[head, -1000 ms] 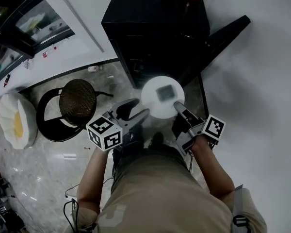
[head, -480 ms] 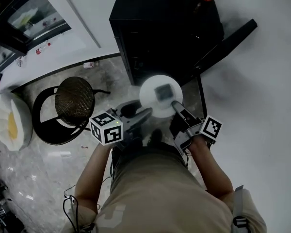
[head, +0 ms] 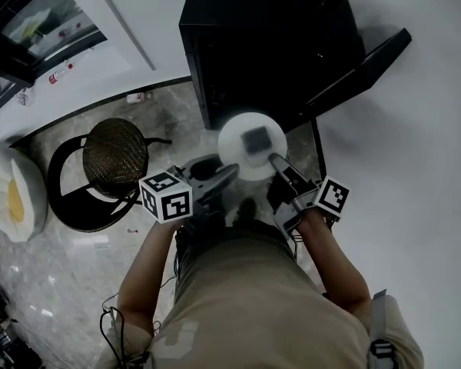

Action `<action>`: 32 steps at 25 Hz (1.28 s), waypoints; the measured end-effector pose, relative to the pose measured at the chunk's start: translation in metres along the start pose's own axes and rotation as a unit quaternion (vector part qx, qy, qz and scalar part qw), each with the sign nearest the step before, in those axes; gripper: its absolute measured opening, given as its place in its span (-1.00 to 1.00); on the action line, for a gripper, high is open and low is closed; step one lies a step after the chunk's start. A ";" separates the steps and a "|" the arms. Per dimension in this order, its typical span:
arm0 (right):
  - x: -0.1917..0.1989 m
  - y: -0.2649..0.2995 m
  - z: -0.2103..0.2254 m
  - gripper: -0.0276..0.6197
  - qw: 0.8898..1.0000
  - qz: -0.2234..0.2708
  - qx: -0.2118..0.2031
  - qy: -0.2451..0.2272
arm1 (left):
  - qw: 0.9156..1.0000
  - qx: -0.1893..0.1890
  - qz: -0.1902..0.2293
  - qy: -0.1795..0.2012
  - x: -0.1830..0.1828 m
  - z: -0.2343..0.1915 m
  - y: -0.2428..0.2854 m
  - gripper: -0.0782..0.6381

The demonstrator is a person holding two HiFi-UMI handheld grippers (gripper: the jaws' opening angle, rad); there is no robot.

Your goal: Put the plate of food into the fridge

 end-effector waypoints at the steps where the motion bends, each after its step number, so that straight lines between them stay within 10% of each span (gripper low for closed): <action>1: 0.001 0.002 0.000 -0.81 1.000 0.000 0.001 -0.002 | 1.000 0.004 0.002 -0.011 0.000 -0.003 -0.001 -0.32; 11: 0.015 0.022 0.001 -0.81 1.000 0.003 0.009 -0.013 | 0.983 0.047 0.011 -0.175 0.002 -0.036 -0.016 -0.57; 32: 0.013 0.056 0.013 -0.83 0.997 0.040 0.061 -0.036 | 0.982 0.051 0.012 -0.179 -0.007 -0.081 0.000 -0.60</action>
Point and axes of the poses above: the fingertips, and each gripper's own axes: y forward along the fingers, z to its right, x out of its underside, the point moved 10 cm from there along -y, backward along the fingers, and after that the axes turned 1 degree about -x, right-handed, at the moved point
